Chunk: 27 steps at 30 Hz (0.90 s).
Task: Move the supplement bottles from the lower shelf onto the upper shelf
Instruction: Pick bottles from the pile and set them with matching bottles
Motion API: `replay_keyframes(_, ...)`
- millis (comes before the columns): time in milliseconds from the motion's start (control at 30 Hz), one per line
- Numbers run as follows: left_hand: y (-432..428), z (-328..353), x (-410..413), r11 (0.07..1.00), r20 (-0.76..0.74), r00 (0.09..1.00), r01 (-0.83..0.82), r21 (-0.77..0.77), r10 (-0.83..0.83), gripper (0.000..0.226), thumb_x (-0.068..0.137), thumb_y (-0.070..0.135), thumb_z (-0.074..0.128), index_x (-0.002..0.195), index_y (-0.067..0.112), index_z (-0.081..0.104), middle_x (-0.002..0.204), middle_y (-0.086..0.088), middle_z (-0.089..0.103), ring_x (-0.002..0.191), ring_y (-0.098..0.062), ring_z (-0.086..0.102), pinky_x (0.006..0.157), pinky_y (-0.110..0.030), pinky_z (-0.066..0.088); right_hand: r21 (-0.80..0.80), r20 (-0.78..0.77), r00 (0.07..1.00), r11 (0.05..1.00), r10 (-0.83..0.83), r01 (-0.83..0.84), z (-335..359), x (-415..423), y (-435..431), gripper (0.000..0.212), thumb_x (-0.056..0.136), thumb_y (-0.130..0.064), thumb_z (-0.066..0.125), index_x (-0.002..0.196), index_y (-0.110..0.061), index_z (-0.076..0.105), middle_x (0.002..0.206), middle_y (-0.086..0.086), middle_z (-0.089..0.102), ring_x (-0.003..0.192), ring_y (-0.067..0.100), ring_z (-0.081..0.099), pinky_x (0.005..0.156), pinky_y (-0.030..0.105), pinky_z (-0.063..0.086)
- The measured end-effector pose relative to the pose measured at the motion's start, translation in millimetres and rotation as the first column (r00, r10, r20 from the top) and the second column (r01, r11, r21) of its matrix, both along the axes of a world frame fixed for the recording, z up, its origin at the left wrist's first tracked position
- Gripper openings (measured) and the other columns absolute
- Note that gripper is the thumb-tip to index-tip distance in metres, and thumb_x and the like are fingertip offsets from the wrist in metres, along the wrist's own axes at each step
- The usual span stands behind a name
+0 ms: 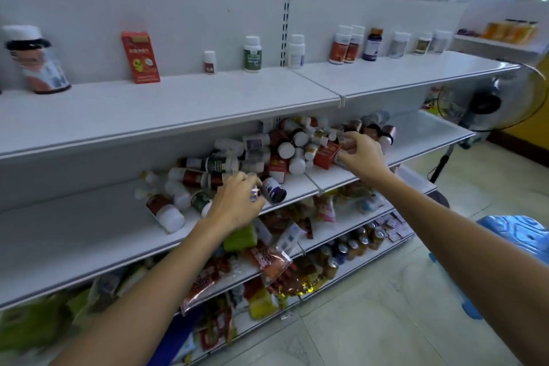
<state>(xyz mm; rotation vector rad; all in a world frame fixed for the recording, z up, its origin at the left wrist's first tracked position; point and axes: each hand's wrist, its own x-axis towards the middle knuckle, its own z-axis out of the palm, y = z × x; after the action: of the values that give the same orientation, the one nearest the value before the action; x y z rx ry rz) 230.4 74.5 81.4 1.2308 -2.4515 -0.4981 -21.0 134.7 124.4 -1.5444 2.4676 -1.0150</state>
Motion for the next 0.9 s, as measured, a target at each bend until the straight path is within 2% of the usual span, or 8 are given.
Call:
replay_keyframes(100,-2.5,-23.5,5.0,0.997,0.038,0.998,-0.045,0.060,0.042,0.036,0.090,0.024,0.052,0.124,0.013,0.053,0.126,-0.009,0.048,0.118,-0.025,0.045,0.095,-0.036,0.040,0.042,0.050,0.998,0.998,0.039,-0.041,-21.3,0.2,-10.1,0.044,0.081,-0.015,0.063,0.125,-0.009,0.055,0.114,0.016,0.062,0.106,0.032,0.058,0.091,0.044,0.047)
replay_keyframes(200,-10.3,-46.6,11.9,0.993,0.061,0.996,-0.075,0.096,0.069,0.039,0.089,0.024,0.053,0.126,0.014,0.052,0.127,-0.008,0.049,0.121,-0.024,0.043,0.098,-0.032,0.037,0.096,0.090,0.993,0.992,0.072,-0.081,-42.8,6.8,-27.8,0.045,0.084,-0.014,0.062,0.127,-0.007,0.052,0.118,0.016,0.060,0.109,0.031,0.055,0.090,0.037,0.044)
replay_keyframes(333,-24.6,-75.8,18.3,0.974,0.042,0.989,-0.145,0.171,0.140,0.039,0.087,0.022,0.054,0.125,0.014,0.052,0.128,-0.007,0.048,0.120,-0.024,0.043,0.096,-0.034,0.039,0.149,0.138,0.983,0.979,0.120,-0.141,-74.4,15.6,-57.9,0.049,0.084,-0.015,0.063,0.131,-0.007,0.049,0.119,0.015,0.060,0.102,0.026,0.057,0.085,0.031,0.043)
replay_keyframes(500,-38.8,-102.4,33.0,0.948,-0.010,0.955,-0.292,0.126,0.295,0.037,0.084,0.014,0.058,0.121,0.010,0.055,0.121,-0.012,0.050,0.117,-0.028,0.043,0.095,-0.032,0.034,0.207,0.182,0.970,0.958,0.163,-0.200,-100.3,21.6,-98.9,0.043,0.084,-0.014,0.063,0.125,-0.006,0.053,0.115,0.014,0.061,0.101,0.028,0.057,0.088,0.037,0.046)
replay_keyframes(667,-77.2,-115.5,56.1,0.904,-0.017,0.906,-0.420,0.077,0.423,0.039,0.075,0.010,0.069,0.110,-0.002,0.060,0.109,-0.024,0.056,0.107,-0.040,0.050,0.087,-0.042,0.041,0.230,0.206,0.941,0.922,0.267,-0.312,-115.5,41.8,-149.0,0.025,0.085,-0.014,0.061,0.106,0.000,0.060,0.099,0.016,0.064,0.090,0.031,0.058,0.076,0.036,0.047)
replay_keyframes(800,-105.2,-123.8,60.4,0.943,0.090,0.943,-0.326,0.074,0.319,0.058,0.062,0.024,0.080,0.110,0.001,0.058,0.107,-0.021,0.059,0.098,-0.039,0.056,0.083,-0.042,0.044,0.238,0.185,0.924,0.897,0.334,-0.372,-130.3,52.1,-179.6,0.036,0.086,-0.017,0.064,0.119,-0.006,0.059,0.114,0.016,0.064,0.105,0.031,0.059,0.078,0.026,0.042)
replay_keyframes(900,-116.4,-122.8,60.5,0.982,0.202,0.964,-0.183,0.036,0.172,0.069,0.063,0.035,0.076,0.123,0.010,0.053,0.125,-0.012,0.053,0.111,-0.035,0.049,0.092,-0.037,0.038,0.224,0.180,0.910,0.885,0.374,-0.408,-131.3,60.5,-199.5,0.041,0.087,-0.021,0.063,0.126,-0.010,0.057,0.119,0.016,0.061,0.107,0.032,0.059,0.081,0.031,0.044)
